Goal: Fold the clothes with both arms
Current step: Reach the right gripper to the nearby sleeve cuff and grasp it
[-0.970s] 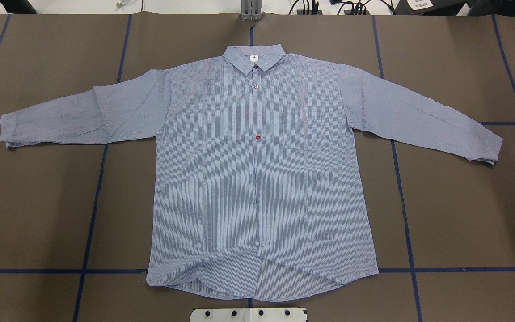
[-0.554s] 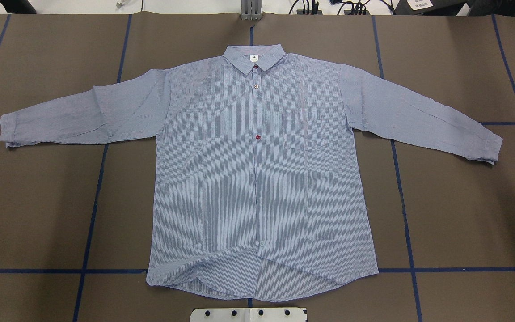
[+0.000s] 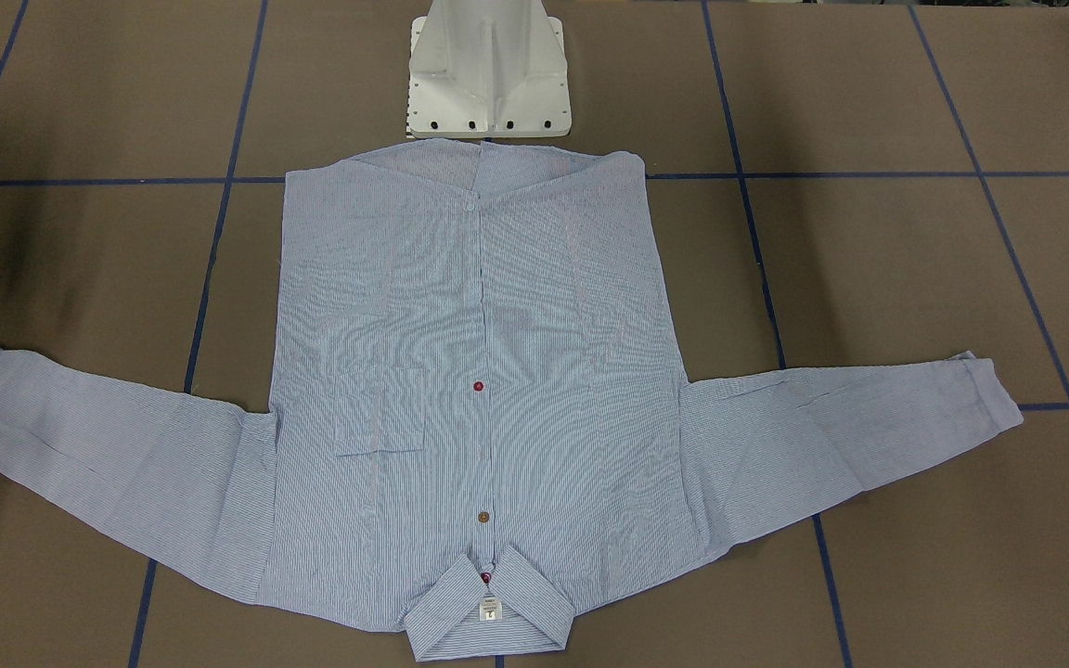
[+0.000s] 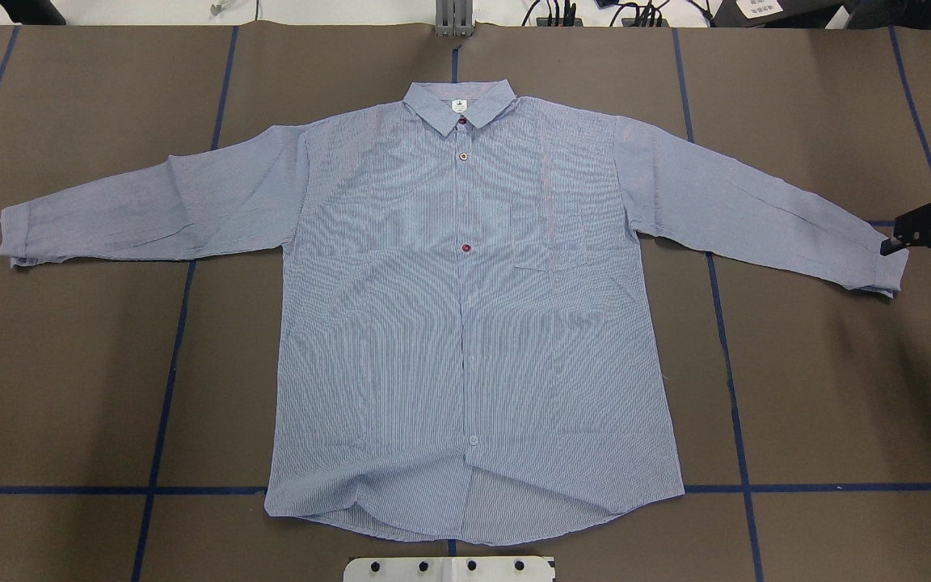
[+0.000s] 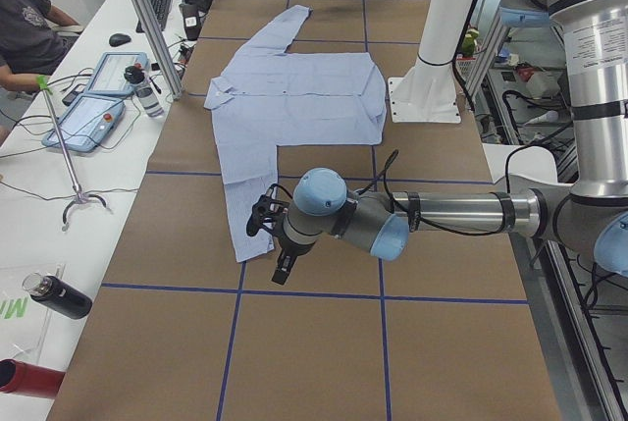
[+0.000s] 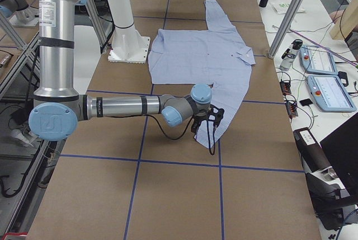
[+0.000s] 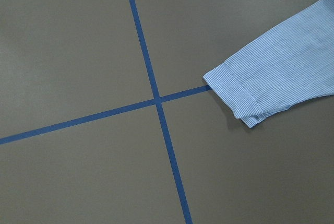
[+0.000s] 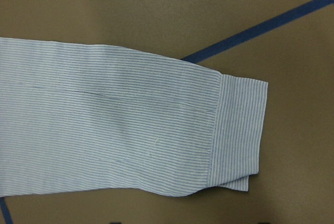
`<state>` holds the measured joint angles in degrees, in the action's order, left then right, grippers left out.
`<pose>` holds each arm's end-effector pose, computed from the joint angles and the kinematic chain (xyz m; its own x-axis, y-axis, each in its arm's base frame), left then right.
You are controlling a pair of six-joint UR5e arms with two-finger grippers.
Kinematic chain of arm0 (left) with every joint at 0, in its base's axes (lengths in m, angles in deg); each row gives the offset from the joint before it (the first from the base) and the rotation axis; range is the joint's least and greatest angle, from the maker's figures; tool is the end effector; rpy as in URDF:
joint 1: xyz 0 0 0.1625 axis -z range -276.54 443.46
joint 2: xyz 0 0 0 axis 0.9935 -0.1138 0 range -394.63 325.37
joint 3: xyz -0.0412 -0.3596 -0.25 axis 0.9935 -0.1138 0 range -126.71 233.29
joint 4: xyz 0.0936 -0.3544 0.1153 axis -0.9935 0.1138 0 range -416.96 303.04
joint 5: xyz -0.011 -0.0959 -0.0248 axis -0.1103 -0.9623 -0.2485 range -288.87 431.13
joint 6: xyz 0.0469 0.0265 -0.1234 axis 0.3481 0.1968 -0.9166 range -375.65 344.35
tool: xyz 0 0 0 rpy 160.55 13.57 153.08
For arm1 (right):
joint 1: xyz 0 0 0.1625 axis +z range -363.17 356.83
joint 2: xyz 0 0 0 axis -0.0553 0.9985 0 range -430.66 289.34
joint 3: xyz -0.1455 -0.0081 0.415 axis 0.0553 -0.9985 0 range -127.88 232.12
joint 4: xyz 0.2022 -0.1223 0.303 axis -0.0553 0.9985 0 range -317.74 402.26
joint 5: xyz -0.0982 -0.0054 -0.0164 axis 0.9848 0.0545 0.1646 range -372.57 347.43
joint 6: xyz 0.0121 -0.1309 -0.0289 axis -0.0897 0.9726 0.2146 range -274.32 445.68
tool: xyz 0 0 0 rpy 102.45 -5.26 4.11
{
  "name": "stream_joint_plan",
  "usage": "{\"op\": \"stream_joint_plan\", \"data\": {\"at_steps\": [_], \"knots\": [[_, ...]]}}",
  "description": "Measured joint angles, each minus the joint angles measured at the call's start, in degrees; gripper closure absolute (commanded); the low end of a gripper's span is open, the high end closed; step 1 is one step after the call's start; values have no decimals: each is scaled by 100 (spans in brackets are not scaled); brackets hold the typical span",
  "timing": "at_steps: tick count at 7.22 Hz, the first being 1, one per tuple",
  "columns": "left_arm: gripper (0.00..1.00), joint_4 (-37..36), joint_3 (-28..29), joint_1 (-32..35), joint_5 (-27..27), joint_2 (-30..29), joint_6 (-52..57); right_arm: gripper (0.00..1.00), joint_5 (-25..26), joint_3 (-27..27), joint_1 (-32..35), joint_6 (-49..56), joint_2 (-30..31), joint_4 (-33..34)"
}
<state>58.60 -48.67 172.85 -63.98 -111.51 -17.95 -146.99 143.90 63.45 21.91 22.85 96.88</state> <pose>-0.0337 -0.3908 0.6437 0.7024 0.2633 -0.6613 0.0185 0.9220 0.3867 -0.1505 -0.4466 0.6372 0.5181 0.4029 0.7545 -0.3040 0.9112 -0.2778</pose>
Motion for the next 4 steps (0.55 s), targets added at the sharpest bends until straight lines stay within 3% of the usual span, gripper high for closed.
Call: {"op": "stream_joint_plan", "data": {"at_steps": [2,4], "knots": [[0,65,3,0,-6,-15,-6,11,189,-340,-258,-686,-18,-545],[0,85,2,-4,-12,-22,-7,11,237,-509,-293,-890,-34,-622]]}}
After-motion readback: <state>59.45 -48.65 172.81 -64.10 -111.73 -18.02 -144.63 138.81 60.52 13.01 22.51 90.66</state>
